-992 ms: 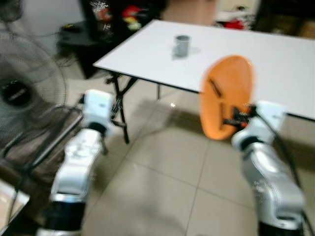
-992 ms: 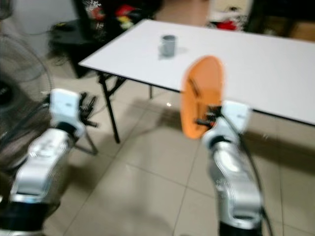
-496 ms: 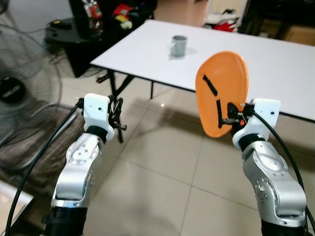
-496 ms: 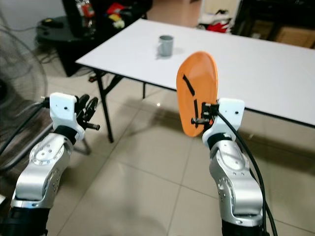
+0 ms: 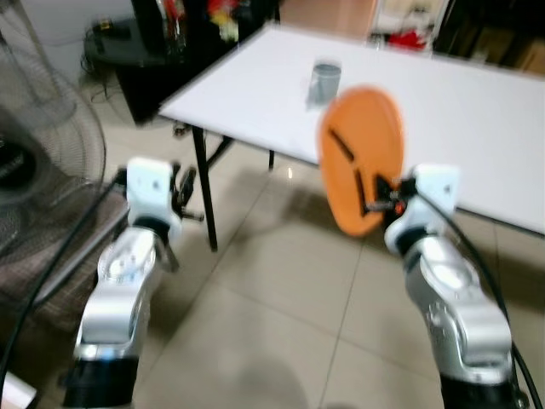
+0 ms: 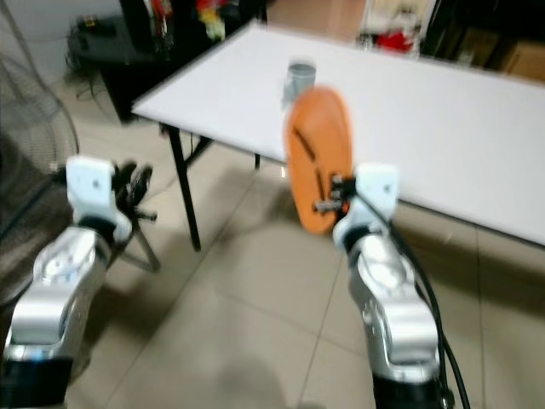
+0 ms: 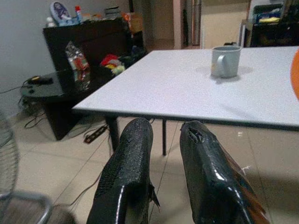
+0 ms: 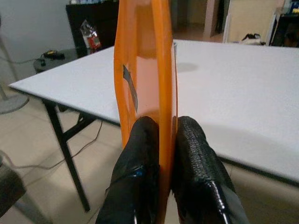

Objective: Setting the table

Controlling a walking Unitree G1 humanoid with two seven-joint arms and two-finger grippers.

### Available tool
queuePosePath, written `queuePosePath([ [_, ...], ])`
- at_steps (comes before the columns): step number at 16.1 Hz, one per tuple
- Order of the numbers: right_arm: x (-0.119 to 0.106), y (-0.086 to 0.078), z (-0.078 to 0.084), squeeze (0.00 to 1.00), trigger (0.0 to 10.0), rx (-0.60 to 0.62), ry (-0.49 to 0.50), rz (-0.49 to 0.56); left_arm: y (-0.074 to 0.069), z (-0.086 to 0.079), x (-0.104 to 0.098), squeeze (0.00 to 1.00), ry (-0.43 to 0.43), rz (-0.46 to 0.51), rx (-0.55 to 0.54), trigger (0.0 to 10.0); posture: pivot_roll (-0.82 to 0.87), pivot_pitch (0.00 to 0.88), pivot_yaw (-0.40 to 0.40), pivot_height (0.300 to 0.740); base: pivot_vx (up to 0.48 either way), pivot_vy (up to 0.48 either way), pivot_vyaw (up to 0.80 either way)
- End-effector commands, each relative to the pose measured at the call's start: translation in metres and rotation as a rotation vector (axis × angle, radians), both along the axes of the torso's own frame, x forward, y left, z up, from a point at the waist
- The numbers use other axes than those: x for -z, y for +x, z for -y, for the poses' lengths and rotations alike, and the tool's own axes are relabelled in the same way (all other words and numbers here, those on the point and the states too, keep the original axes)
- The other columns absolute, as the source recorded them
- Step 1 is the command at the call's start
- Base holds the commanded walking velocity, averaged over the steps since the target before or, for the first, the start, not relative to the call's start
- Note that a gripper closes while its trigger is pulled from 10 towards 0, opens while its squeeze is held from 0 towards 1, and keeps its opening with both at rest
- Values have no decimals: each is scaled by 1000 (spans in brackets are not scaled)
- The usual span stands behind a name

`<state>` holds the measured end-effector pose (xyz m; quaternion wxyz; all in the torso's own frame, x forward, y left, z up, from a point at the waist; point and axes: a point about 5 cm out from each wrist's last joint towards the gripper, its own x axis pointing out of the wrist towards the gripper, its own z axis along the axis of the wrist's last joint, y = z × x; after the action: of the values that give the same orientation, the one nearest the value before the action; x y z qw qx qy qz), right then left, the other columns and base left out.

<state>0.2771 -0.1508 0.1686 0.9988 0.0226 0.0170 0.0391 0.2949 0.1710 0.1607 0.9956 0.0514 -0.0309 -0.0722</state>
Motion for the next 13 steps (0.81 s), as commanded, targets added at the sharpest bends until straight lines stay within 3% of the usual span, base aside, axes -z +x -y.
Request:
queuePosePath([
  [1,-12,-1,9,0,10000,24,-3,63,1,11,-1,0,-6,2,42,10000,28,0,8,740,480,0,0],
  [13,-21,0,-7,0,10000,-164,164,40,1,14,3,0,-14,-1,74,10000,30,0,-11,740,480,0,0],
])
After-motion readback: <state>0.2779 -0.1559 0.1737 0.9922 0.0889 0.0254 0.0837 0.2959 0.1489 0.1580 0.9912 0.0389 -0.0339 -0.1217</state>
